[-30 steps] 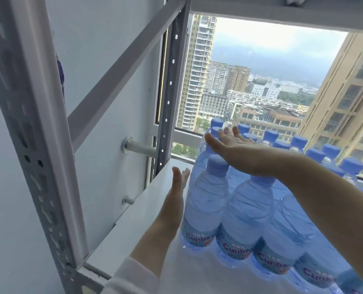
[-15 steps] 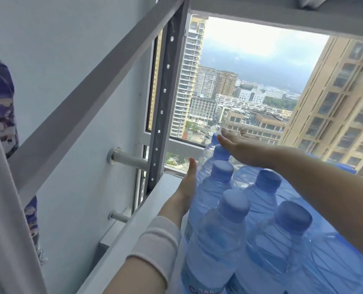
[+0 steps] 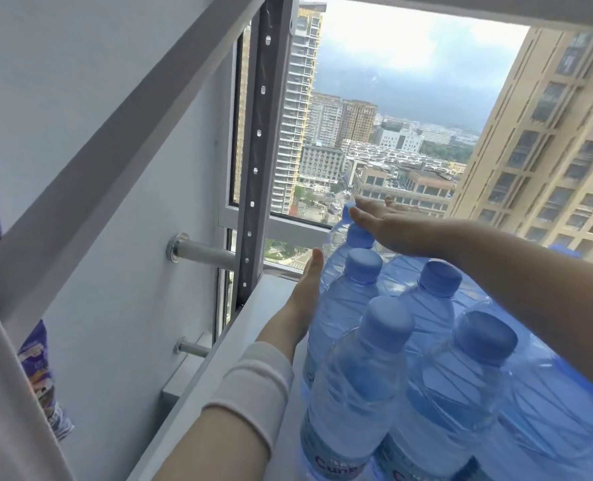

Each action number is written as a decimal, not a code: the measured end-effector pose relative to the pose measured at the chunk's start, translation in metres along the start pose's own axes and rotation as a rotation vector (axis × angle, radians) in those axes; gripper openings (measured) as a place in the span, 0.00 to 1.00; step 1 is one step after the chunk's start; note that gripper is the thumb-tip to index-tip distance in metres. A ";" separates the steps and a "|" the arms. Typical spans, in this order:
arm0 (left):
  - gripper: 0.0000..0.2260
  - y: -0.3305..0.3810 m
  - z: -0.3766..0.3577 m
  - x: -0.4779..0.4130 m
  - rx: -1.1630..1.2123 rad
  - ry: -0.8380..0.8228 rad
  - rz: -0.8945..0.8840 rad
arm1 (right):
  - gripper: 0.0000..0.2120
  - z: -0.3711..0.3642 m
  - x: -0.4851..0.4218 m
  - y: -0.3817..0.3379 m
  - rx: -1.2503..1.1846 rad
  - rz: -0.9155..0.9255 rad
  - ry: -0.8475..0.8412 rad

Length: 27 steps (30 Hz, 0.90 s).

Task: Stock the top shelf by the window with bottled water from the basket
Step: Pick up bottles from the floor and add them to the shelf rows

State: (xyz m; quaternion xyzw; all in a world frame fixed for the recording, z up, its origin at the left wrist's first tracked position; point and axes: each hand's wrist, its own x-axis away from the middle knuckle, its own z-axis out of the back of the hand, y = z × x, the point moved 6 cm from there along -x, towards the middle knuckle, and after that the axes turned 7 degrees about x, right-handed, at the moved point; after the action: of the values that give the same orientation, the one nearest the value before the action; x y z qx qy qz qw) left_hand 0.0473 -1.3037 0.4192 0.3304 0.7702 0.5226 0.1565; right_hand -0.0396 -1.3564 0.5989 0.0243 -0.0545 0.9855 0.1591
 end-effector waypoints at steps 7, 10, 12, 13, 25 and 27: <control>0.32 0.107 -0.047 0.079 -0.356 0.044 -0.215 | 0.31 0.035 0.023 0.028 0.000 0.050 0.123; 0.28 0.149 -0.089 0.106 -0.614 -0.012 -0.358 | 0.31 0.050 0.055 0.073 0.044 -0.026 0.160; 0.36 0.165 -0.122 0.126 -0.826 -0.070 -0.379 | 0.30 0.054 0.082 0.103 0.053 -0.064 0.167; 0.38 0.169 -0.139 0.135 -0.918 -0.108 -0.366 | 0.29 0.056 0.098 0.117 0.048 -0.073 0.171; 0.33 0.060 -0.335 0.153 -1.520 -0.379 -0.284 | 0.31 -0.057 0.234 0.254 -1.249 -0.257 0.518; 0.34 0.042 -0.341 0.152 -1.562 -0.367 -0.252 | 0.32 -0.098 0.234 0.242 -1.399 -0.234 0.438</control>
State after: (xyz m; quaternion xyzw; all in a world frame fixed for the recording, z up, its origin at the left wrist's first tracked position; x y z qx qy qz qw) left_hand -0.2495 -1.4305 0.6110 0.1171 0.1769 0.8253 0.5234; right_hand -0.3409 -1.5012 0.4925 -0.2743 -0.6336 0.6794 0.2485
